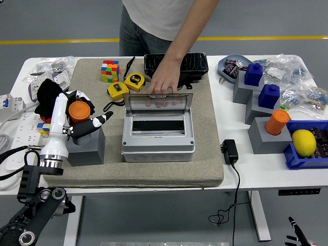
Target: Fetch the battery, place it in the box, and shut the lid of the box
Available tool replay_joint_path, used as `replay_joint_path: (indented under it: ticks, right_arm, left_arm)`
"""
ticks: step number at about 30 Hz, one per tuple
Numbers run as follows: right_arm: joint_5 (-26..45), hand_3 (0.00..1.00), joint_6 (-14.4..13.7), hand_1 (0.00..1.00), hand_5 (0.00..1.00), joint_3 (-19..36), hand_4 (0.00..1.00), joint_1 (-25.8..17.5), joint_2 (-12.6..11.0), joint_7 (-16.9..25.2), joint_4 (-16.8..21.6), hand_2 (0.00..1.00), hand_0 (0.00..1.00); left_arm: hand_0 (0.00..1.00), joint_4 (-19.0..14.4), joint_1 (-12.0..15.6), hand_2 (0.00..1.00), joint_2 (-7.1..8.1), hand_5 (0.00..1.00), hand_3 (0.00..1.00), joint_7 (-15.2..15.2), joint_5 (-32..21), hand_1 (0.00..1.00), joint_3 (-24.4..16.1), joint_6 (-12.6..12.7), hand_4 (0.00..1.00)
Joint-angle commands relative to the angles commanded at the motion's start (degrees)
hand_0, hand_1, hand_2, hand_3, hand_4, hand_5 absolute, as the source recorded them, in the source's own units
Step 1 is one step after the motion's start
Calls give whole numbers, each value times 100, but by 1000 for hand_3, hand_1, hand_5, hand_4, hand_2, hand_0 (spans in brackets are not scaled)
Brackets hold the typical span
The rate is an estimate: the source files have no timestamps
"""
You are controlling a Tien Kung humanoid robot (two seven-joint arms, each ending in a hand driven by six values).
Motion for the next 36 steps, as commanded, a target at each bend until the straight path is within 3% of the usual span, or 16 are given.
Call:
replay_joint_path:
  ticks: [6, 10, 16, 24, 28, 36]
  right_arm:
    - [-112, 776, 22, 719, 998, 38, 998, -18, -7, -10, 0, 723, 805]
    - [-81, 776, 26, 719, 998, 19, 998, -1, -6, -5, 0, 723, 806]
    - [-115, 773, 26, 719, 998, 35, 998, -2, -14, -19, 0, 723, 805]
    - [-149, 775, 33, 718, 998, 11, 998, 22, -38, -29, 0, 723, 806]
    - [-183, 775, 39, 718, 998, 1, 998, 34, -47, -40, 0, 723, 806]
    - [-248, 773, 41, 718, 998, 19, 998, 29, -48, -58, 0, 723, 806]
  left_arm:
    - [100, -43, -222, 53, 188, 21, 14, 358, 763, 41, 792, -34, 993]
    - [101, 65, -468, 49, 257, 31, 4, 436, 907, 40, 1466, -27, 966]
    - [99, 211, -906, 48, 273, 48, 2, 492, 870, 40, 2155, -29, 944]
    - [100, 581, -1570, 48, 52, 51, 2, 477, 750, 39, 2836, 9, 954]
    - [99, 1016, -1922, 46, -135, 46, 2, 406, 546, 38, 3096, 61, 955]
    - [99, 1715, -2419, 45, -350, 66, 2, 324, 293, 38, 3332, 105, 958]
